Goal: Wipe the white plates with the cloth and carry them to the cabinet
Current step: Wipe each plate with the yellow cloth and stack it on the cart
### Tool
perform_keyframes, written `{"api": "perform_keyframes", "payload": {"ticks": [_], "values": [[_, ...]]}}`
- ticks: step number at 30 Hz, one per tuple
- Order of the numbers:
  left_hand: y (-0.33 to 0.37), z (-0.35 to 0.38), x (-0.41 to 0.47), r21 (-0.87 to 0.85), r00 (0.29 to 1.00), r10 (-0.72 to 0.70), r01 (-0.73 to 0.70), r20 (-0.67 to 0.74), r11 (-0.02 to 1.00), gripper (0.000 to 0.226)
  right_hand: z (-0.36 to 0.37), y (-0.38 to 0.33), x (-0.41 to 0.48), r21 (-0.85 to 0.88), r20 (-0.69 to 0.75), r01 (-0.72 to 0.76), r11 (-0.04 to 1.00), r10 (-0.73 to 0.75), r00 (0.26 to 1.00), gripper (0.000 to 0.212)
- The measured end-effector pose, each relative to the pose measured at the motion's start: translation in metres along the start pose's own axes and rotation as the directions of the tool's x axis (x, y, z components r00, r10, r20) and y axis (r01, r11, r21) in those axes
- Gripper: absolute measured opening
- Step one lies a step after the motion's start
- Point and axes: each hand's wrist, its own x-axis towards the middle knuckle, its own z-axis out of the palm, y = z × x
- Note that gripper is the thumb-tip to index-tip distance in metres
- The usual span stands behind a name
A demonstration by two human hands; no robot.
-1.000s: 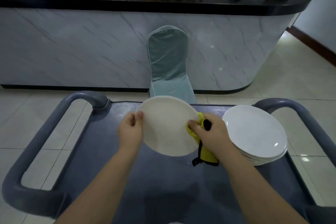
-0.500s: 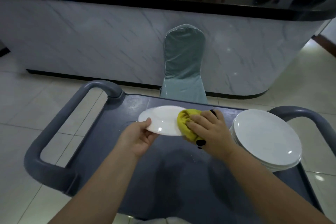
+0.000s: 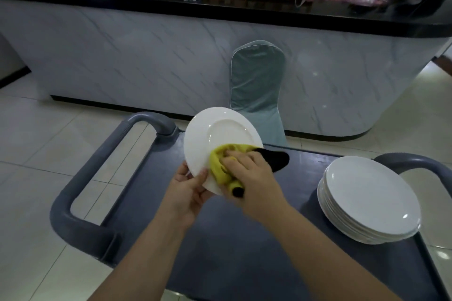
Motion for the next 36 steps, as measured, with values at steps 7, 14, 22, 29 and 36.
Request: {"api": "perform_keyframes", "payload": {"ticks": [7, 14, 22, 29, 36], "values": [[-0.007, -0.006, -0.007, 0.153, 0.993, -0.017, 0.000, 0.116, 0.988, 0.043, -0.005, 0.022, 0.039, 0.063, -0.194, -0.346, 0.936, 0.351, 0.916, 0.030], [0.002, -0.009, -0.002, 0.213, 0.992, -0.025, -0.002, 0.121, 0.977, 0.038, -0.003, 0.034, -0.025, 0.014, -0.146, -0.242, 0.970, 0.241, 0.959, 0.030], [0.005, 0.017, 0.014, 0.220, 0.972, -0.036, -0.017, 0.233, 0.975, 0.034, -0.005, 0.013, 0.005, -0.002, -0.228, -0.130, 0.992, 0.126, 0.966, 0.034], [0.008, 0.018, 0.021, 0.363, 0.932, -0.114, -0.020, 0.345, 0.932, 0.037, -0.053, 0.076, -0.009, 0.138, -0.412, -0.523, 0.841, 0.529, 0.742, 0.023], [0.004, 0.027, 0.026, 0.475, 0.936, -0.111, -0.066, 0.335, 0.878, 0.040, -0.033, 0.018, 0.061, -0.098, -0.196, -0.100, 0.990, 0.079, 0.977, 0.021]]}}
